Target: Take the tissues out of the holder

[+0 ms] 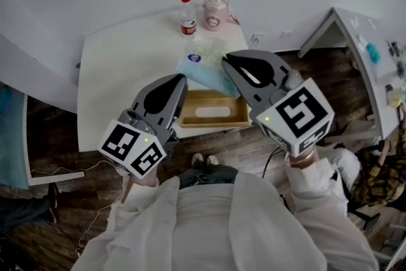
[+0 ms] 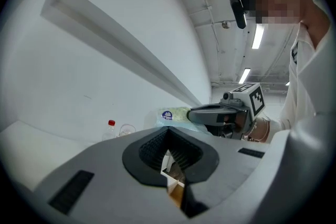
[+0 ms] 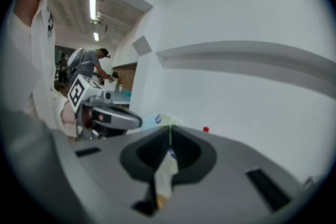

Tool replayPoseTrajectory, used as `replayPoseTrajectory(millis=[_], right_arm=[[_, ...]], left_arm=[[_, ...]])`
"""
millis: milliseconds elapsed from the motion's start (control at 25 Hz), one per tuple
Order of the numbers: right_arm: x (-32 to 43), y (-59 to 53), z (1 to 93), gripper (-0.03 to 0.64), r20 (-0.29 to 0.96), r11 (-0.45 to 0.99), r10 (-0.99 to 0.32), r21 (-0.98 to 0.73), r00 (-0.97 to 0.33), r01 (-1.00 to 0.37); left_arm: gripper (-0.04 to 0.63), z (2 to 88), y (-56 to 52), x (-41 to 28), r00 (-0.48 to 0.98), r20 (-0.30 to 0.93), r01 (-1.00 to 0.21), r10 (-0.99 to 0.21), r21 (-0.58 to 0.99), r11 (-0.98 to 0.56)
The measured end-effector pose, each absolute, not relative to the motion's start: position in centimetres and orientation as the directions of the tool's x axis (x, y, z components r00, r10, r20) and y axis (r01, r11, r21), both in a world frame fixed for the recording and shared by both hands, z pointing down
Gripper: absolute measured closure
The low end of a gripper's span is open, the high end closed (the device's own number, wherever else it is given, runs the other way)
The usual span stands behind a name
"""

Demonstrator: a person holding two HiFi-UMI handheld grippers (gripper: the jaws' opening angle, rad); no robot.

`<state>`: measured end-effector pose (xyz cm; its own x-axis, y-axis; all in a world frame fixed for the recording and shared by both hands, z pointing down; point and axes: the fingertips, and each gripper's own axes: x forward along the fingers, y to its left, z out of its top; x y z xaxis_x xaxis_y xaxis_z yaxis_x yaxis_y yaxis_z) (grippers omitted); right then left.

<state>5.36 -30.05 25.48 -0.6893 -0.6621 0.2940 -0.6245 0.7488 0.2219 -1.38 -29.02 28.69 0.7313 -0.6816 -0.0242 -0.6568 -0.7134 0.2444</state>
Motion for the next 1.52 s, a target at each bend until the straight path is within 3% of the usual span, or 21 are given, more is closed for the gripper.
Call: replayPoseTrajectory(millis=[320,760,1200,1520], right_arm=[[7.0,-29.5,24.9,0.601,0.184,0.679,-0.734,0.175,-0.653,-0.713],[7.5,-28.5,23.6,0.601,0.019,0.615,-0.784,0.159,-0.62,-0.772],[7.8,-28.3,22.9,0.601,-0.04,0.59,-0.804,0.067,-0.593,-0.804],[7.8,-28.4,23.7,0.601,-0.01,0.576,-0.816,0.078,-0.579,-0.814]], left_arm=[[0.583,27.7,-29.5,-1.4,0.716,-0.071,-0.666,-0.695,0.229,-0.71],[0.583,28.9,-29.8,-0.3,0.728,-0.036,-0.669,-0.685,0.178,-0.721],[0.583,28.8,-29.8,0.5,0.742,-0.047,-0.653,-0.668,0.176,-0.737],[0.583,28.8,-29.8,0.6,0.75,-0.058,-0.64,-0.659,0.187,-0.745]])
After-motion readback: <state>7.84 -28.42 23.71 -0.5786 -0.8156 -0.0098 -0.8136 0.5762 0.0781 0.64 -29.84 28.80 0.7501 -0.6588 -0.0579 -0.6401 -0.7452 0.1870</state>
